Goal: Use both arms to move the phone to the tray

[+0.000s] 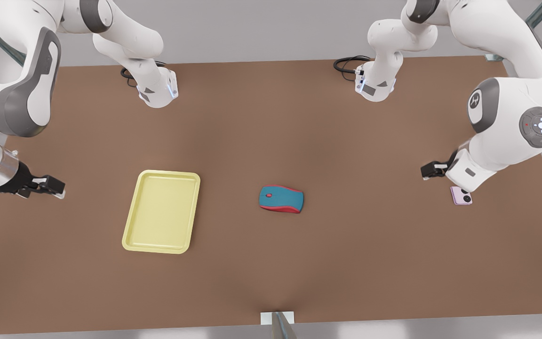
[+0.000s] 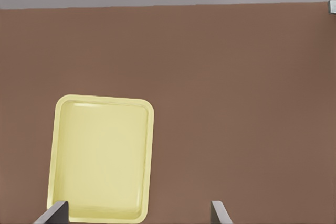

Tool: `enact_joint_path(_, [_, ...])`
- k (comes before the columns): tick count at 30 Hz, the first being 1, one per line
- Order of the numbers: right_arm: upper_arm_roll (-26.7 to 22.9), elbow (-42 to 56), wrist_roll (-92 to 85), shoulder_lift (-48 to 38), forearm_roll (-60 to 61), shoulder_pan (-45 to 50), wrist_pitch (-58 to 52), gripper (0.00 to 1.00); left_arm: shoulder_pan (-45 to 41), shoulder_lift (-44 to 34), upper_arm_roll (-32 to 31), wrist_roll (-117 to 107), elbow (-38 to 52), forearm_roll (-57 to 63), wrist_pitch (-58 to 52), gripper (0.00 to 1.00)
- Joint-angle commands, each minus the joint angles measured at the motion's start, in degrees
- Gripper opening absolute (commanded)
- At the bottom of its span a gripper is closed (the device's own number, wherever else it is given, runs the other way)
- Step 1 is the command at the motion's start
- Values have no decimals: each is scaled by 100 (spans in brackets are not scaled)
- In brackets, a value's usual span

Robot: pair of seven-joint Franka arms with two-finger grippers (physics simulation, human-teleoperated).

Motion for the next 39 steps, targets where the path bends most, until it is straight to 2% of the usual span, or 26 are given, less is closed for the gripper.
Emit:
enact_joint_path(1, [4,3,-108,-7,3,8,123,100,0,74,9,342,11,30,265,100])
enact_joint_path(4, [4,3,-117,-16,3,8,88,100,44,470,431,754,-85,4,485,100])
enact_joint_path(6, [-14,3,-117,-24,3,-9,88,100,35,329,1011,1712,-1544,-102,2004,100])
enact_joint_path(10, [-40,-6,-117,-217,134,-115,62,100,35,233,1899,3997,-3486,-646,4492,100])
enact_joint_path(12, [-49,3,-143,-420,153,-177,-765,100,79,250,2119,4920,-4041,-1060,5345,100])
enact_joint_path(14, [-119,3,-117,-481,249,-185,-826,100,325,277,2119,5544,-4384,-1130,5890,100])
enact_joint_path(16, [-93,12,-134,-622,320,-159,-1011,100,527,347,2119,6344,-4542,-1658,5978,100])
enact_joint_path(24, [13,12,-134,-719,311,-80,-1011,100,879,751,2127,8014,-4700,-1728,6752,100])
enact_joint_path(26, [-31,12,-126,-719,302,-89,-1011,100,941,848,2119,8014,-4700,-1737,6769,100])
enact_joint_path(30, [-14,12,-126,-728,302,-115,-1098,100,967,1032,2127,7997,-4700,-2870,6690,100])
enact_joint_path(39, [-31,179,-126,-728,293,-106,-1107,100,1002,1235,2127,7997,-4665,-3108,6743,100])
